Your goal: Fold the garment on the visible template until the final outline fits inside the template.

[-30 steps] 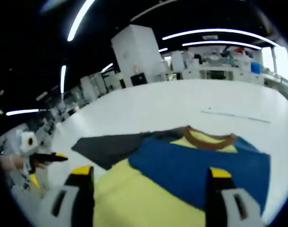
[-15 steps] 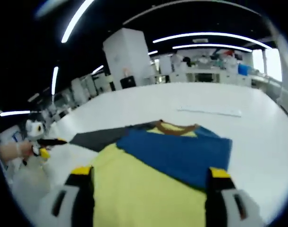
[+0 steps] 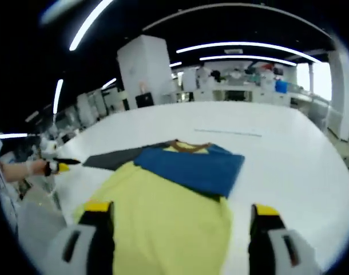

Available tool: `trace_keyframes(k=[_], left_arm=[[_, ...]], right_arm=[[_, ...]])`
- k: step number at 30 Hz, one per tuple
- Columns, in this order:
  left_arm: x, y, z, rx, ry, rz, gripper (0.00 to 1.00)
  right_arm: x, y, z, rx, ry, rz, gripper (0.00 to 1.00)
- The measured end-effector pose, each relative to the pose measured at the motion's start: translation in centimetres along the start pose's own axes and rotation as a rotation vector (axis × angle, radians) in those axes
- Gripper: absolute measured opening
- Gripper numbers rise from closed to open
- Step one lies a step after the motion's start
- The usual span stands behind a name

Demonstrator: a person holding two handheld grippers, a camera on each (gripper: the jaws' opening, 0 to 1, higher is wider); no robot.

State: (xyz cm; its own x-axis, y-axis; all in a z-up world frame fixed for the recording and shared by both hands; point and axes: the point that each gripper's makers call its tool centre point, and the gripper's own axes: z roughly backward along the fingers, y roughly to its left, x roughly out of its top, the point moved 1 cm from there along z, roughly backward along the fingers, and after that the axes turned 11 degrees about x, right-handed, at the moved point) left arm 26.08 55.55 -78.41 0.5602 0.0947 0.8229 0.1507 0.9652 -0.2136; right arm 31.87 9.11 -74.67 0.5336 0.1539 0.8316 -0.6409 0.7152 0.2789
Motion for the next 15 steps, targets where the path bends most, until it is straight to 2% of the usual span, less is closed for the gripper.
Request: trace_keyframes(k=[3, 5, 8, 10, 11, 15], left_arm=[[0.2, 0.8, 0.0, 0.049, -0.007, 0.017, 0.84], [0.4, 2.2, -0.2, 0.094, -0.015, 0.051, 0.82], [0.6, 2.9, -0.1, 0.132, -0.035, 0.103, 0.79], [0.3, 4.1, -0.1, 0.169, -0.024, 0.123, 0.78], [0.1, 5.4, -0.2, 0.205, -0.031, 0.116, 0.77], [-0.5, 6.9, 0.1, 0.274, -0.027, 0.131, 0.75]], right_arm=[[-0.4, 0.2, 0.8, -0.01, -0.013, -0.021, 0.99], [-0.7, 0.2, 1.4, -0.014, -0.016, -0.026, 0.99], [-1.1, 0.1, 2.0, -0.023, -0.016, -0.034, 0.99], [-1.3, 0.0, 2.5, -0.034, -0.019, -0.035, 0.99], [-1.4, 0.0, 2.8, -0.04, -0.024, -0.039, 0.99], [-1.7, 0.1, 3.8, -0.051, -0.04, -0.057, 0.99]])
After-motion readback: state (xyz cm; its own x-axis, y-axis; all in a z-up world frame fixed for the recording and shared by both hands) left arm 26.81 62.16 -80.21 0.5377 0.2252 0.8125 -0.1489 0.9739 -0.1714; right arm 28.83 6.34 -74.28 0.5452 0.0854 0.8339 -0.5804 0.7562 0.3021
